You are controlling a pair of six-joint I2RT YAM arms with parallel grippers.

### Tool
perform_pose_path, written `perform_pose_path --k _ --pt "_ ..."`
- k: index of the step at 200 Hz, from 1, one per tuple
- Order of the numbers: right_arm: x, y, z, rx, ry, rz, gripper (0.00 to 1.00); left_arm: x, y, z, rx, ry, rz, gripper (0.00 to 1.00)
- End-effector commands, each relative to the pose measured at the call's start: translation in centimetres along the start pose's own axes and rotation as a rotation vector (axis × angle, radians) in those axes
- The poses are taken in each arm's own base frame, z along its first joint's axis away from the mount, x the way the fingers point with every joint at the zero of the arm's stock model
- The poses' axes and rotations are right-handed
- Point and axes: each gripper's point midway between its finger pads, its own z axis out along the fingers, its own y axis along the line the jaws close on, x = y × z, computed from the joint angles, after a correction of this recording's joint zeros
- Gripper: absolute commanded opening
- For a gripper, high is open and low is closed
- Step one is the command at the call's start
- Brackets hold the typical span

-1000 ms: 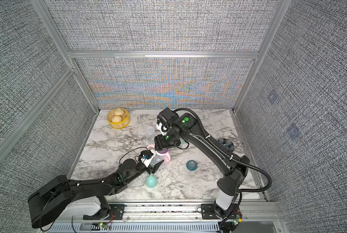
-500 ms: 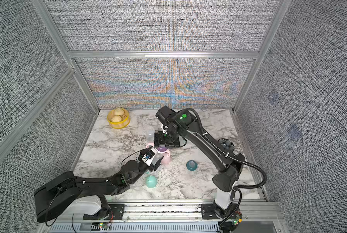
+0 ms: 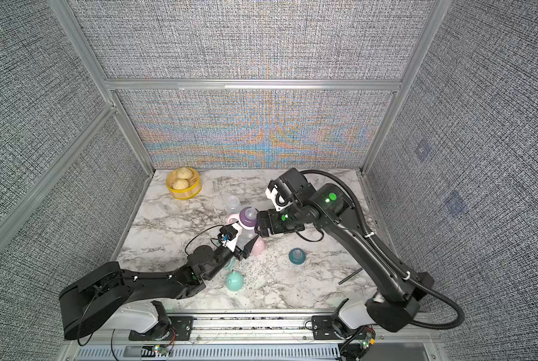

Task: Assemble the baby bottles
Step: Screw the nipple onto the baby bottle.

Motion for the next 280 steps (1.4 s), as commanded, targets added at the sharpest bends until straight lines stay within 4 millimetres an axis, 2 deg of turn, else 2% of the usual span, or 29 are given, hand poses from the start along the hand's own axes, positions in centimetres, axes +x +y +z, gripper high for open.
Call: perform_pose_path --k 1,31,54,110,139,280 --pt "-2.6 1.8 -1.0 -0.103 -0.22 -0.163 0.92 -1.1 -2.3 0.0 0.144 -0.026 -0.036 0.01" --pt "-2.5 2.7 -2.6 -0.182 -0.375 -0.284 0.92 -1.9 -4.5 -0.6 0.333 -0.035 -0.106 0.01" --pt "-2.2 2.6 -2.3 -0.187 -0.413 -0.347 0.91 -2.3 -5.3 -0.9 0.445 -0.029 -0.168 0.0" --pt "-3.1 2.7 -1.6 -0.207 -0.54 -0.404 0.86 -3.9 -5.3 -1.6 0.562 -0.034 -0.277 0.0" --pt "-3.4 3.8 -1.4 -0.269 -0.574 -0.427 0.85 -4.2 -5.6 -1.7 0.594 -0.014 -0.293 0.0" --pt "-4.0 4.0 0.1 -0.281 -0.564 -0.436 0.81 -3.9 -5.8 -1.8 0.61 0.02 -0.29 0.0"
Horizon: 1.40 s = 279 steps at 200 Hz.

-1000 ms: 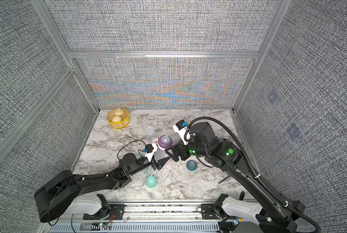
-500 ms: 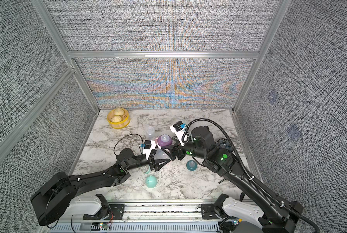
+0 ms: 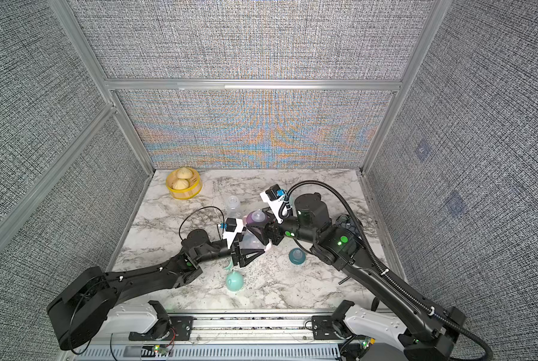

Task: Assemble the baby bottles
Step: Screw the nipple onto the baby bottle.

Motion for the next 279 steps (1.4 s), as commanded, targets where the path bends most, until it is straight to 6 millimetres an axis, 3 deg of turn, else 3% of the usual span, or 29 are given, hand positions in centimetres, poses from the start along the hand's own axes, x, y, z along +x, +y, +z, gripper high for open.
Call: perform_pose_path --k 1,52,82,132,161,205,260,267,279 --pt "-0.5 0.1 0.1 -0.009 -0.016 -0.012 0.81 -0.8 -0.1 -0.1 0.002 -0.026 0.026 0.01" --pt "-0.3 0.0 0.4 -0.009 -0.018 -0.006 0.77 -0.7 -0.1 -0.1 -0.002 -0.02 0.026 0.0" --pt "-0.4 -0.1 0.4 -0.001 -0.023 -0.003 0.68 -0.7 0.4 -0.2 -0.035 -0.02 0.027 0.0" --pt "0.0 -1.6 0.8 0.11 -0.054 0.052 0.45 -1.8 4.3 -0.9 -0.284 -0.055 0.08 0.0" --pt "-0.3 -0.8 1.5 0.177 -0.088 0.027 0.38 -2.9 7.3 -2.4 -0.527 -0.108 0.107 0.0" --pt "-0.5 -1.3 3.5 0.389 -0.106 0.025 0.28 -3.7 8.8 -3.0 -0.686 -0.123 0.149 0.0" --pt "-0.7 -1.0 4.8 0.599 -0.147 0.057 0.28 -3.2 8.5 -2.5 -0.719 -0.11 0.175 0.0" --pt "-0.7 -1.0 4.8 0.594 -0.148 0.067 0.32 -3.0 8.4 -2.5 -0.719 -0.106 0.174 0.0" --pt "-0.8 -0.6 4.6 0.559 -0.14 0.086 0.48 -2.7 8.6 -2.5 -0.726 -0.097 0.174 0.0"
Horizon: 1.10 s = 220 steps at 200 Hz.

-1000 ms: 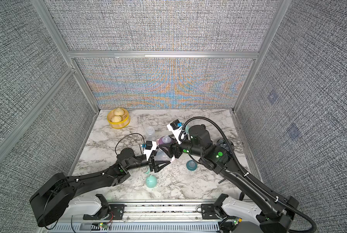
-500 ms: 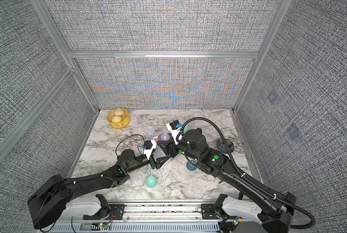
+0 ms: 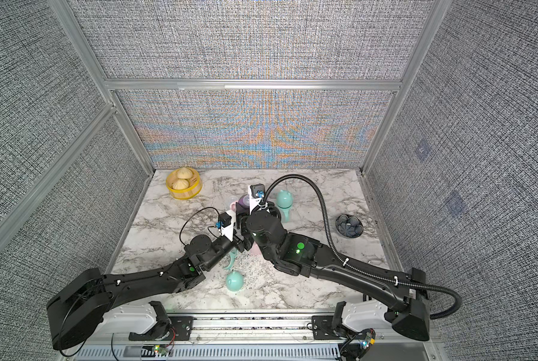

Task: Assemble the baby bottles
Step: Screw the nipple onto the baby bottle.

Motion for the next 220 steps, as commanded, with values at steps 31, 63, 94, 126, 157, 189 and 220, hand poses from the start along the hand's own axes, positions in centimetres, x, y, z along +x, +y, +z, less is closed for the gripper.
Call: perform_pose_path --k 31,63,94,126,157,189,220 --pt "0.6 1.3 -2.7 -0.197 0.137 -0.019 0.83 1.2 1.6 0.1 -0.093 0.061 0.067 0.0" --pt "0.3 1.6 -5.1 -0.461 0.213 -0.056 0.92 1.7 1.5 0.0 -0.082 0.084 0.03 0.0" --pt "1.1 0.2 -6.3 -0.529 0.251 -0.13 0.92 2.0 -1.2 0.1 0.097 0.102 0.045 0.0" --pt "1.5 -1.6 -6.8 -0.546 0.229 -0.144 0.87 2.0 -3.8 -0.6 0.289 0.114 0.021 0.0" --pt "1.5 -3.1 -7.2 -0.557 0.217 -0.131 0.83 1.5 -5.6 -1.6 0.434 0.113 -0.012 0.0" --pt "1.6 -4.0 -7.1 -0.557 0.205 -0.113 0.8 0.7 -6.5 -2.3 0.533 0.093 -0.069 0.0" --pt "1.6 -3.1 -7.2 -0.626 0.194 -0.081 0.79 0.5 -7.4 -2.3 0.607 0.11 -0.116 0.0"
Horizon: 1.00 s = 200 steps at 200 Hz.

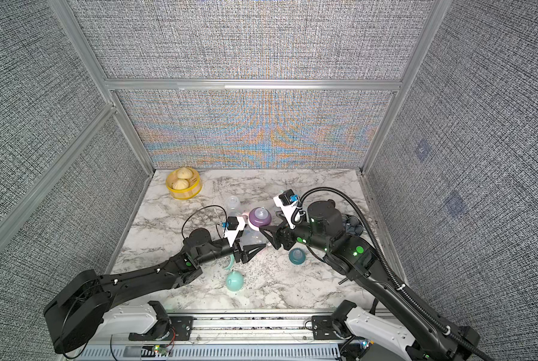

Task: Assemble the baby bottles
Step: Screw the nipple onto the baby bottle.

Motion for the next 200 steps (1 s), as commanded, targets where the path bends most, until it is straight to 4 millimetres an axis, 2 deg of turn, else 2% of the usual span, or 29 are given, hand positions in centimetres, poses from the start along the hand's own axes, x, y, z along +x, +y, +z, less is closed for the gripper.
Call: perform_pose_path --k 1,40,132,200 --pt "-0.9 1.5 0.0 -0.096 -0.042 -0.003 0.79 -1.6 -1.9 0.1 0.124 -0.046 -0.021 0.0" --pt "-1.3 2.0 0.4 -0.129 -0.075 -0.004 0.78 -1.6 -2.1 0.2 0.148 -0.05 -0.035 0.0" --pt "-1.9 1.4 1.3 -0.121 -0.089 0.005 0.78 -1.5 -2.1 0.2 0.149 -0.039 -0.035 0.0" --pt "-2.2 1.3 1.6 -0.123 -0.091 0.024 0.64 -1.3 -1.4 0.2 0.104 -0.029 -0.025 0.0"
